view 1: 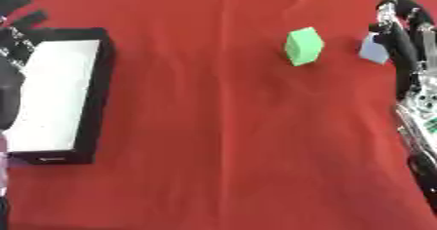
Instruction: Pick up the objects with one hand, pass them to the other hand, and then place them into the box on the other side of the table.
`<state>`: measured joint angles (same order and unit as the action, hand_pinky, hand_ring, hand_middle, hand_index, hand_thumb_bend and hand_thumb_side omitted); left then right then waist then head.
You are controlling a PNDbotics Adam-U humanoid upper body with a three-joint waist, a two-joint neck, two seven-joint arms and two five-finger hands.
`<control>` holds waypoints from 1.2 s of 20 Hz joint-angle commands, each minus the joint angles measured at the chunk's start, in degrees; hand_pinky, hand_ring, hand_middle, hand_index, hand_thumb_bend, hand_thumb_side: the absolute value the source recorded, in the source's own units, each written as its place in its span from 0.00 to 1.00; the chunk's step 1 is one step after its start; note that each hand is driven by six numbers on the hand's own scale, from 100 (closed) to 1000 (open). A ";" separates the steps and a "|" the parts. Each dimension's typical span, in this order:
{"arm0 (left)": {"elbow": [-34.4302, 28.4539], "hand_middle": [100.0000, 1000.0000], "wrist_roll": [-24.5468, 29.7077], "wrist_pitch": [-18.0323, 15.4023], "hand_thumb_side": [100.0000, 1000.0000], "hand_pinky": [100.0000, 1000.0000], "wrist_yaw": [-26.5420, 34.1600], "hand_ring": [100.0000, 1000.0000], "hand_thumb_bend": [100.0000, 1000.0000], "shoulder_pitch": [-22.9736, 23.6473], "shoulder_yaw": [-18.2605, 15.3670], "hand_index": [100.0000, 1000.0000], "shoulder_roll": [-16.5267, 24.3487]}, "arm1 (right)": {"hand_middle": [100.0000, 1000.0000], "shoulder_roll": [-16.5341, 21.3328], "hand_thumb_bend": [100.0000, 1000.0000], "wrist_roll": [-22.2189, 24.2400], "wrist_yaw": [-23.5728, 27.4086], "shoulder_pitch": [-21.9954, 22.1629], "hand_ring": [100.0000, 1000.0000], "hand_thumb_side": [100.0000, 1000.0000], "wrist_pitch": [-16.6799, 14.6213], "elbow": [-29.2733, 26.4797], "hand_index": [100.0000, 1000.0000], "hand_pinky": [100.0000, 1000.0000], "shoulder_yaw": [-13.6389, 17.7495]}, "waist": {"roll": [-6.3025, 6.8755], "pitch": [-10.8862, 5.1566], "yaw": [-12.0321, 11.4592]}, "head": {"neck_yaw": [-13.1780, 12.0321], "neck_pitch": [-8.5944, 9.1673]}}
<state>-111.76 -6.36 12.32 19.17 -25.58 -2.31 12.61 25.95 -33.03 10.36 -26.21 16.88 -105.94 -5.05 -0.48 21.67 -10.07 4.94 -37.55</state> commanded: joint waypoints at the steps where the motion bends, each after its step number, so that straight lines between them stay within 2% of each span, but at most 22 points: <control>1: -0.64 0.78 0.01 -0.19 0.92 0.83 0.18 0.79 0.13 -0.40 -0.17 0.73 0.78 | 0.82 0.87 0.00 0.09 -0.10 -0.63 0.69 0.61 -0.07 -0.91 0.87 0.76 0.13 | 0.09 -1.30 0.08 | 0.16 0.80; 5: -0.62 0.78 0.04 -0.17 0.92 0.83 0.18 0.79 0.13 -0.42 -0.15 0.73 0.72 | 0.82 0.98 0.00 -0.03 -0.23 -0.62 0.69 0.61 -0.09 -0.99 0.87 0.76 0.37 | 0.12 -1.30 -0.03 | 0.63 0.68; 10: -0.57 0.78 0.05 -0.08 0.92 0.83 0.25 0.79 0.13 -0.38 -0.12 0.73 0.51 | 0.83 2.29 0.00 -0.79 -0.81 -1.20 0.71 0.61 -0.04 -0.78 0.88 0.77 1.86 | 0.10 -1.39 -0.40 | 3.89 0.54; 13: -0.44 0.78 0.03 -0.01 0.92 0.83 0.13 0.79 0.13 -0.11 -0.11 0.73 0.82 | 0.85 6.12 0.00 0.97 -0.58 -2.18 0.74 0.64 2.42 0.39 0.90 0.77 2.07 | -0.19 -1.68 -0.18 | 4.35 0.20; 14: -0.41 0.78 0.02 0.00 0.92 0.83 0.10 0.79 0.13 -0.03 -0.12 0.73 0.92 | 0.86 7.56 0.00 1.91 -0.29 -2.55 0.75 0.80 3.49 0.84 0.90 0.78 2.22 | -0.28 -1.77 -0.10 | 4.41 0.10; 15: -0.39 0.78 0.02 0.00 0.92 0.83 0.06 0.79 0.13 0.04 -0.13 0.73 1.02 | 0.86 9.00 0.00 2.91 0.06 -2.96 0.75 0.66 4.57 1.30 0.91 0.78 2.41 | -0.39 -1.88 -0.02 | 4.48 0.02; 20: -0.24 0.78 0.11 0.04 0.92 0.83 -0.14 0.79 0.13 0.52 -0.08 0.73 1.64 | 0.88 16.77 0.00 8.30 3.46 -6.32 0.77 0.70 9.26 4.93 0.92 0.79 3.01 | -0.94 -2.41 0.44 | 4.72 -0.16; 24: -0.16 0.78 0.18 0.08 0.92 0.83 -0.27 0.79 0.13 0.77 -0.04 0.73 1.91 | 0.90 21.63 0.00 13.39 4.45 -9.33 0.80 0.71 12.50 9.26 0.92 0.80 2.48 | -1.26 -2.67 0.58 | 4.90 -0.06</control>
<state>-111.40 -6.29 12.41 19.05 -24.57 -2.29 12.85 44.11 -21.03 14.39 -34.61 28.59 -97.34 -2.97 -1.80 20.77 -9.55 9.72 -37.67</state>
